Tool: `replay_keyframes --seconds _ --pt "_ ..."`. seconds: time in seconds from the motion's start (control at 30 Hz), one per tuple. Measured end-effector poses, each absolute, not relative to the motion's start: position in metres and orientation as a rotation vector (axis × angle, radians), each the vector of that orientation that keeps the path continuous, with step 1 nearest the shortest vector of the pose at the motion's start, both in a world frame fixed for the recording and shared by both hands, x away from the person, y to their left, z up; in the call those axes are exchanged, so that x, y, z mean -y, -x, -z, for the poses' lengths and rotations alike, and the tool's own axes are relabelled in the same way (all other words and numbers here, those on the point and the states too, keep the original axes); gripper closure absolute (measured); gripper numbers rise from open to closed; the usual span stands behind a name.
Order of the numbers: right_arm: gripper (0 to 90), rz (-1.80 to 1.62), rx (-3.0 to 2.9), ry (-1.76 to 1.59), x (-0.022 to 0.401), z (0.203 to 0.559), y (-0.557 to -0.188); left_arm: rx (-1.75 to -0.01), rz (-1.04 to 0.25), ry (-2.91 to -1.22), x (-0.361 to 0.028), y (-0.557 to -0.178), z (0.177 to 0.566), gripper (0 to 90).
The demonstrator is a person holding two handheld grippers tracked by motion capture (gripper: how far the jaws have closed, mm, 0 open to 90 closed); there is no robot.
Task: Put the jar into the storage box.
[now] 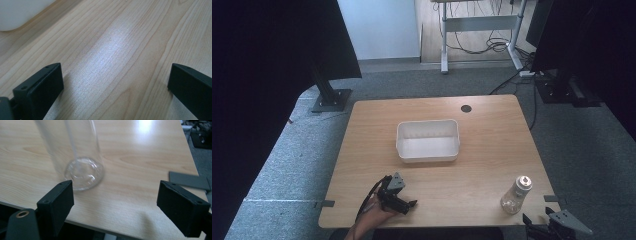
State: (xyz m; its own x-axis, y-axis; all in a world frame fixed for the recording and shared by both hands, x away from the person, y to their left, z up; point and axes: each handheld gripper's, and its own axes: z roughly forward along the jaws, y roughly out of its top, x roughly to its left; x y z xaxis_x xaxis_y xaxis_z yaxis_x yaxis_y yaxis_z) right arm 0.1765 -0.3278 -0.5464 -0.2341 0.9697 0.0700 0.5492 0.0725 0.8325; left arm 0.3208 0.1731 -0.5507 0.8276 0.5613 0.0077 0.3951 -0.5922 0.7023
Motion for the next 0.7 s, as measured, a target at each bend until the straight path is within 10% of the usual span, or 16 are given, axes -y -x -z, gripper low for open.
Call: replay_keyframes --seconds 0.7 --pt "15.0 -1.302 -1.830 -1.333 0.309 0.512 -0.175 -0.696 -0.296 -2.280 -0.173 -0.321 0.551 0.0"
